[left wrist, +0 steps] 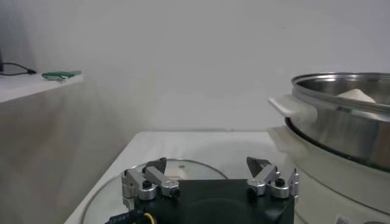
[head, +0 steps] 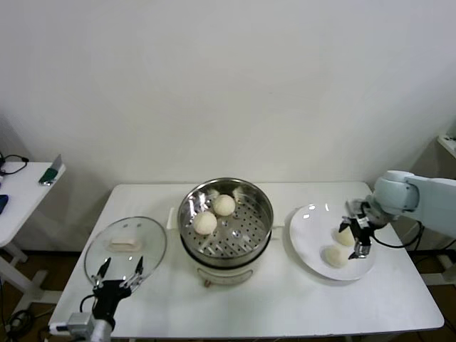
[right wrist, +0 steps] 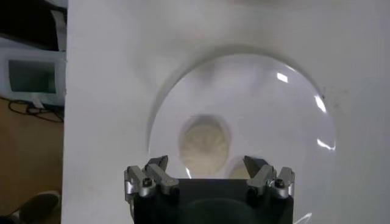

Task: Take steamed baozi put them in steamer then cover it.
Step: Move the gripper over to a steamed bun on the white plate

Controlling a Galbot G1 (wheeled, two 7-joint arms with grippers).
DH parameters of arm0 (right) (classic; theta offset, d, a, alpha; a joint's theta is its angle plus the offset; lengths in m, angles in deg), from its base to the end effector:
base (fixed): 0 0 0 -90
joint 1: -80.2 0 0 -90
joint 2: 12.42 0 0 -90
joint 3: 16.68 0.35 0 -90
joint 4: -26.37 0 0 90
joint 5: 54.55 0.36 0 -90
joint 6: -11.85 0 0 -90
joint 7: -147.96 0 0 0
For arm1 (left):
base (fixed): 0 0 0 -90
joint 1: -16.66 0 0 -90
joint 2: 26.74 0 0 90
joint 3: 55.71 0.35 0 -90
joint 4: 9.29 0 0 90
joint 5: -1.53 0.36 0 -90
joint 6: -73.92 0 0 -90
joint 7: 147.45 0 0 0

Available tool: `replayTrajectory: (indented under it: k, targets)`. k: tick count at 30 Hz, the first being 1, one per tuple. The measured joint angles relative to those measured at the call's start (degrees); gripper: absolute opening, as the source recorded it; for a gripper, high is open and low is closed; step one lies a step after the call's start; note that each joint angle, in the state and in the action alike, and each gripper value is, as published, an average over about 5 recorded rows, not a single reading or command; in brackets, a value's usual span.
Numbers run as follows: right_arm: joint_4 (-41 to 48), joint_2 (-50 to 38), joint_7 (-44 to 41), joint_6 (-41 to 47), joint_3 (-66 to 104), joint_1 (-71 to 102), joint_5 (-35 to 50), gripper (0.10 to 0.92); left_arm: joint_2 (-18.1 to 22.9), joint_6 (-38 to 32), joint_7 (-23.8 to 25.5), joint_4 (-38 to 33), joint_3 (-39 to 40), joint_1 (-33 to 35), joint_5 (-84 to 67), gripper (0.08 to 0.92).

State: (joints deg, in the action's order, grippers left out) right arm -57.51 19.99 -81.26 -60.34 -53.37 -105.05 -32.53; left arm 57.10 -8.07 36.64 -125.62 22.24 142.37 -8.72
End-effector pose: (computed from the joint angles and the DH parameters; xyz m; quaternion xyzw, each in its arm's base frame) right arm 0.4682 -0.1740 -0.1718 0.4853 -0.5370 0.5154 0.4587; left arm 0.1500 0.0874 -0.3320 0.0341 -0.9897 -0.0012 0.1392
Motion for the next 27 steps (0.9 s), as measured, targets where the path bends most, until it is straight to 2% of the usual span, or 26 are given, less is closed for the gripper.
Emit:
replayTrajectory:
  k: [27]
  targets:
    - [8.1, 4.5, 1.3, 0.9, 10.0, 14.4, -4.5, 0.816, 0.1, 0.9, 0.2, 1.3, 0.2, -1.4, 0.5, 0.823]
